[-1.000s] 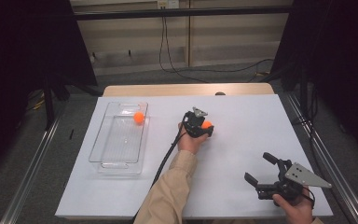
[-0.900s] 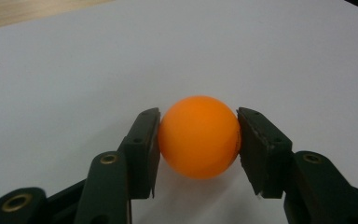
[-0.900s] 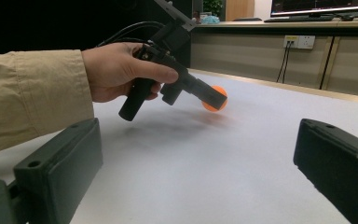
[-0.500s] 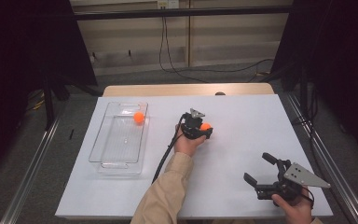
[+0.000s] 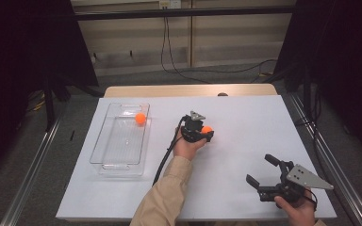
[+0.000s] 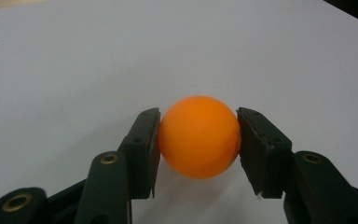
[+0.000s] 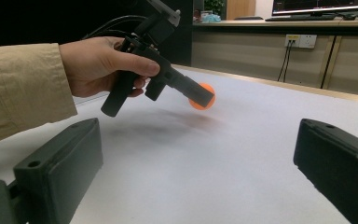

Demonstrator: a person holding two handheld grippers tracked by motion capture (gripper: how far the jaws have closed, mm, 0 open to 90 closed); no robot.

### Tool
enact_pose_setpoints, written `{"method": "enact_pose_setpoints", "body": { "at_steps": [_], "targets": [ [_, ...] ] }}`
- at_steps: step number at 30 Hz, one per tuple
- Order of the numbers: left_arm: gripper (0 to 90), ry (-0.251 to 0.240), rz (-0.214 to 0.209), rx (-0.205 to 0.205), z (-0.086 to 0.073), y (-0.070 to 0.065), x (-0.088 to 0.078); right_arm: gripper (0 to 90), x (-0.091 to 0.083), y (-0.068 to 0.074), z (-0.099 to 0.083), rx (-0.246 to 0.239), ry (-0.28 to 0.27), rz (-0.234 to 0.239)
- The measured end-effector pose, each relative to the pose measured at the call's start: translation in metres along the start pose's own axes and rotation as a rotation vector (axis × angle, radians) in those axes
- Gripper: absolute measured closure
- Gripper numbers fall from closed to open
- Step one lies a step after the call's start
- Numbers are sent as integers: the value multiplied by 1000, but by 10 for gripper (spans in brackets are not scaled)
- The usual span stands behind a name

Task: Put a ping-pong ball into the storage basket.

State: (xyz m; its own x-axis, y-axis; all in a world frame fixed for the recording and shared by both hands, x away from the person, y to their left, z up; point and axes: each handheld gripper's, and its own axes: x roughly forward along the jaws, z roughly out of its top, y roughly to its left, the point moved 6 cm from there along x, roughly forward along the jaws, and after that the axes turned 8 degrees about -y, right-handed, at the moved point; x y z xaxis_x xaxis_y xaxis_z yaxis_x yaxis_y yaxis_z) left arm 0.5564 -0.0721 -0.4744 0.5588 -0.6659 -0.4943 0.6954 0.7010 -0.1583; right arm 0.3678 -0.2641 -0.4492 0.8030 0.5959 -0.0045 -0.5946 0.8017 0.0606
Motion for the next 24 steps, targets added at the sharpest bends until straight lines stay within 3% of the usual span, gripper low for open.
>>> {"method": "enact_pose_setpoints", "body": {
  "at_steps": [16,19,24],
  "targets": [
    [511,-2,-5,8,-2,0,-19,7,1,1,0,-7,0,0],
    [511,-15,-2,-9,-2,-1,-21,7,2,0,0,-9,-1,0],
    [511,-8,-2,6,-4,2,-27,7,2,1,-1,-5,5,3]
  ]
}}
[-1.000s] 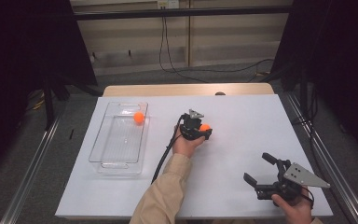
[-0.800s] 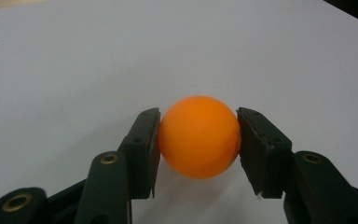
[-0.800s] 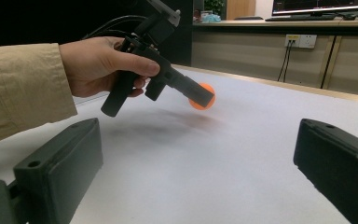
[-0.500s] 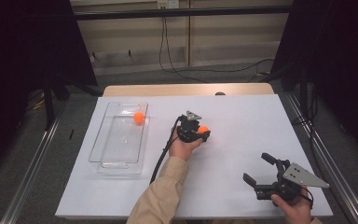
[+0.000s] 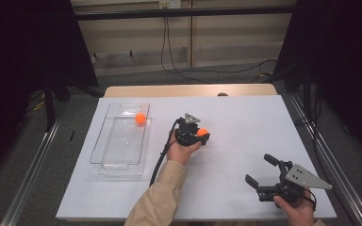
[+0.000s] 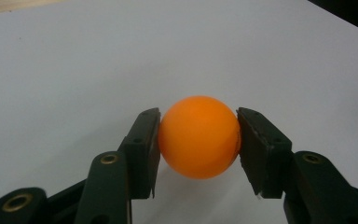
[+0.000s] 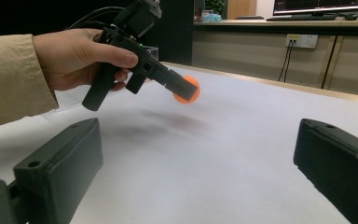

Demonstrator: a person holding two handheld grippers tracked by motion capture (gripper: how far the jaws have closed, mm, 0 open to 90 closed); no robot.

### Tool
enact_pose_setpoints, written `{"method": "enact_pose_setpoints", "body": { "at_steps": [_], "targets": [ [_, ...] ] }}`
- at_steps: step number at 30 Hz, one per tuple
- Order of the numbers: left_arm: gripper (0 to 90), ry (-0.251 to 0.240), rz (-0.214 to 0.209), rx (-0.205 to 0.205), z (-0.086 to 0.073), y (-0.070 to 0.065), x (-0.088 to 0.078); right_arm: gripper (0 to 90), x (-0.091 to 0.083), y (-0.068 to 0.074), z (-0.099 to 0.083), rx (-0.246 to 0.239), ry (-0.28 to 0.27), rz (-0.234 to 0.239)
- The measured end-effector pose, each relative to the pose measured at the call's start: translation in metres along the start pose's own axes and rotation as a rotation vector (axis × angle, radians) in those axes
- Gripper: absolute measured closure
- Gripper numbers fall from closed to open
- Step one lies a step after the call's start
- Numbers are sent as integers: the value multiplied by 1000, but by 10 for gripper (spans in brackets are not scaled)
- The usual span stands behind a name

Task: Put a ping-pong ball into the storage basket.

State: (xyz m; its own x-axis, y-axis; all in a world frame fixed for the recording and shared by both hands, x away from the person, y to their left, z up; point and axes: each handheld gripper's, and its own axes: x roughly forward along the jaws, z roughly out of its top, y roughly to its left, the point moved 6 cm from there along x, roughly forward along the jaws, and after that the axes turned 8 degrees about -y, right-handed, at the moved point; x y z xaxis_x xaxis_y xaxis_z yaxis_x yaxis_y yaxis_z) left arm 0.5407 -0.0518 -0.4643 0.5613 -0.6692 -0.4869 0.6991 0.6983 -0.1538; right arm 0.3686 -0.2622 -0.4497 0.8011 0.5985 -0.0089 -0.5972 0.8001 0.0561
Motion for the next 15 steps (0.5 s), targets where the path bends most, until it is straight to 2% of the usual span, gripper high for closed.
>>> {"method": "enact_pose_setpoints", "body": {
  "at_steps": [3,5,9,11,15],
  "targets": [
    [511,-11,3,-11,0,0,-3,7,0,0,0,-1,-2,-3],
    [511,-10,-2,2,0,1,-5,7,0,0,0,3,-2,-3],
    [511,-17,3,-9,0,0,-9,7,1,0,0,5,-2,-2],
    [511,-10,4,6,0,2,-11,7,1,0,0,1,-4,-1],
    [511,-14,7,4,-2,2,-14,7,1,0,0,-1,-4,-1]
  ]
}}
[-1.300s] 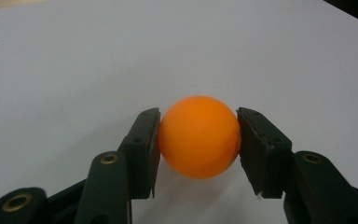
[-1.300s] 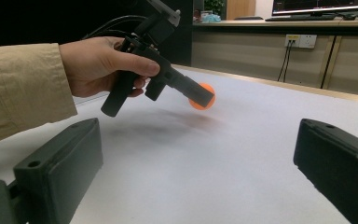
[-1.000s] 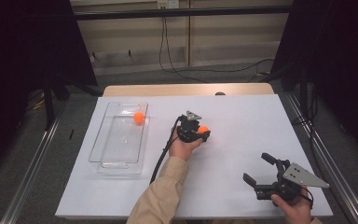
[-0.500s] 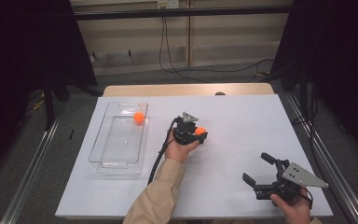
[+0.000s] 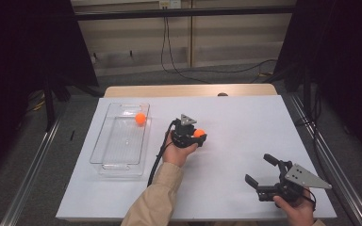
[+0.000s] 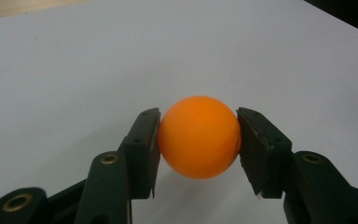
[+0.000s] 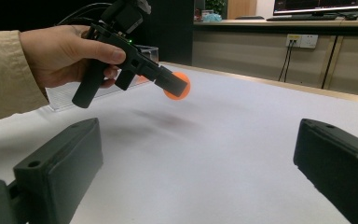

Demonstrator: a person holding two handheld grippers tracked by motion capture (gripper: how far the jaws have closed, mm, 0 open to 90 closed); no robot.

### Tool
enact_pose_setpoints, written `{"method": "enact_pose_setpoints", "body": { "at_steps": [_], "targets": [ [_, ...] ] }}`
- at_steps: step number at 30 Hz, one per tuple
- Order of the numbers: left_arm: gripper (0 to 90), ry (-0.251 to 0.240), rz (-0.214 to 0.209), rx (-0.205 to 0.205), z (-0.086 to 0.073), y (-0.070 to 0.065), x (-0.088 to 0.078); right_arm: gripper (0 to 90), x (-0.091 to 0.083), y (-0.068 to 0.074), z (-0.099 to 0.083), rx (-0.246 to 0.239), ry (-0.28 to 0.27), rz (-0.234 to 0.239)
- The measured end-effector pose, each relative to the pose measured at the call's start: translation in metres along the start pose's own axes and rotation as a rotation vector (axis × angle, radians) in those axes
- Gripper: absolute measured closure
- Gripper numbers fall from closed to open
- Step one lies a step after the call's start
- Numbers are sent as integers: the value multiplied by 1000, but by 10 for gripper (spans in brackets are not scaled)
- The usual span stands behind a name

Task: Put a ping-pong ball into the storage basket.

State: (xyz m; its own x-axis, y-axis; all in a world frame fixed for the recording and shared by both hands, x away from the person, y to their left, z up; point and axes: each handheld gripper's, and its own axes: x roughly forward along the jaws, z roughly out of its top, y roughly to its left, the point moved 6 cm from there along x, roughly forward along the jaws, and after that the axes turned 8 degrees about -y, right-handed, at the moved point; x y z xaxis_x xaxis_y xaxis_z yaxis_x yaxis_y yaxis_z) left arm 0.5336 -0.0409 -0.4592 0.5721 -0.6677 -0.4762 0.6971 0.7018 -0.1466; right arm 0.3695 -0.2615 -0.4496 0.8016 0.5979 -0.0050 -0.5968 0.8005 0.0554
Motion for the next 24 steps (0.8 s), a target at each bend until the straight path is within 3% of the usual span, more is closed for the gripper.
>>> {"method": "enact_pose_setpoints", "body": {
  "at_steps": [24],
  "targets": [
    [511,-9,1,-3,-1,1,-17,7,1,0,0,4,0,-2]
  ]
}}
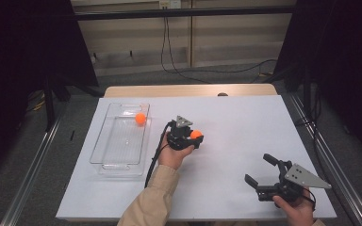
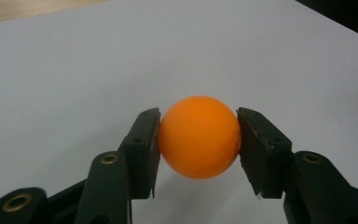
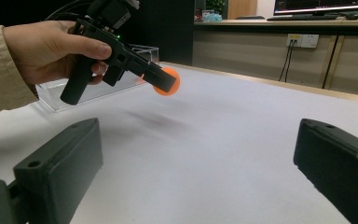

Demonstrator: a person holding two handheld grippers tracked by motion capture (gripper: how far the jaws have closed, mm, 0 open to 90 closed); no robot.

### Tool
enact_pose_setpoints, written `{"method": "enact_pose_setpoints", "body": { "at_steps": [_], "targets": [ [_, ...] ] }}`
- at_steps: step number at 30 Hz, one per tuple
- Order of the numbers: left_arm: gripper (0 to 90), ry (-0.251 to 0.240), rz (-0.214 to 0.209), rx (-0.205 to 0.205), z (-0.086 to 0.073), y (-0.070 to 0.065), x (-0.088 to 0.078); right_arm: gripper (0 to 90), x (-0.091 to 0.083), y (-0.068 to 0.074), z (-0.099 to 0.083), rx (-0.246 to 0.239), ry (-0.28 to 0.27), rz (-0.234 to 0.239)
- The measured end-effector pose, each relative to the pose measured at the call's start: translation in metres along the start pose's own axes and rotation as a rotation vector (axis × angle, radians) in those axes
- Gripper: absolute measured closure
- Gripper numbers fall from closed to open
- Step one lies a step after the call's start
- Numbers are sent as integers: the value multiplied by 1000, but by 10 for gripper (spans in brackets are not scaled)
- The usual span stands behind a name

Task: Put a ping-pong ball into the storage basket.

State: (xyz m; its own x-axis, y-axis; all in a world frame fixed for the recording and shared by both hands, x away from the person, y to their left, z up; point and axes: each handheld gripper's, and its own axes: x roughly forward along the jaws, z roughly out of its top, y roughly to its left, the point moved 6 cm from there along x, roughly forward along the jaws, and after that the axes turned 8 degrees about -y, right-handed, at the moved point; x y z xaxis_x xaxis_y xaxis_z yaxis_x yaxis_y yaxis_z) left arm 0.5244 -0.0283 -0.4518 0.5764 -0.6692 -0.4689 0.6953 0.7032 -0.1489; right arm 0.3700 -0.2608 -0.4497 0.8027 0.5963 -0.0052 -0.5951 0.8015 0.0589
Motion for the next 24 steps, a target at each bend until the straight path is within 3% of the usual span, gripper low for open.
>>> {"method": "enact_pose_setpoints", "body": {
  "at_steps": [24],
  "targets": [
    [511,-3,32,-11,2,10,-14,7,0,0,1,8,-2,1]
  ]
}}
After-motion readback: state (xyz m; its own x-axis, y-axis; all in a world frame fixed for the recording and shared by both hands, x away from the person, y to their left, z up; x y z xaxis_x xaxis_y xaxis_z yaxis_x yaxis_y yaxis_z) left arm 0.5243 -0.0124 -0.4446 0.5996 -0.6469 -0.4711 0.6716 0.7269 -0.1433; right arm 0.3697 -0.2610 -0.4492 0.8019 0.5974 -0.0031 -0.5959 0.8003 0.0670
